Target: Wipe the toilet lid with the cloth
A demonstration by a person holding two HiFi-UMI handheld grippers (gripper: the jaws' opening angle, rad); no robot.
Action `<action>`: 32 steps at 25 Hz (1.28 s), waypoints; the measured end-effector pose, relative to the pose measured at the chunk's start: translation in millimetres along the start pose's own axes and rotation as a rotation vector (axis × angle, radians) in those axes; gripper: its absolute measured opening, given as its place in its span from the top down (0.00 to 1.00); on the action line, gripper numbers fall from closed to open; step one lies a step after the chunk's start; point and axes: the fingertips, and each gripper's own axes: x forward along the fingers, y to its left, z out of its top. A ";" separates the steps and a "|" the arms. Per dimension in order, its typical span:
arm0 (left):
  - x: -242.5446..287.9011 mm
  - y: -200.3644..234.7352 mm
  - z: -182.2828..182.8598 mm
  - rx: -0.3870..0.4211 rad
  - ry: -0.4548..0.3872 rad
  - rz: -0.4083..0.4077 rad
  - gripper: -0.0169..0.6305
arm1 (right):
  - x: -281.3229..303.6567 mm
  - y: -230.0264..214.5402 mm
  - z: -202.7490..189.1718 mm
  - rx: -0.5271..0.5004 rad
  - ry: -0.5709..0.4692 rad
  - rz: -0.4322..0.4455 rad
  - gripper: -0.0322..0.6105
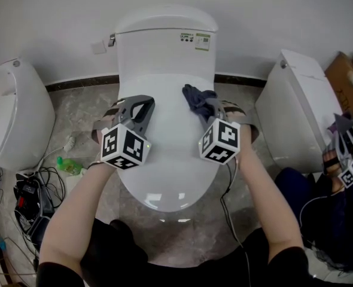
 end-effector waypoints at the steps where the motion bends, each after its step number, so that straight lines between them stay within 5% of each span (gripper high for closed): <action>1: 0.8 -0.7 -0.1 0.002 0.000 -0.002 0.96 | -3.1 2.6 0.1 0.001 0.000 0.001 0.82; 32: 10.5 -12.6 -8.5 0.004 0.016 -0.040 0.96 | -110.9 94.6 5.0 0.038 0.032 0.007 0.82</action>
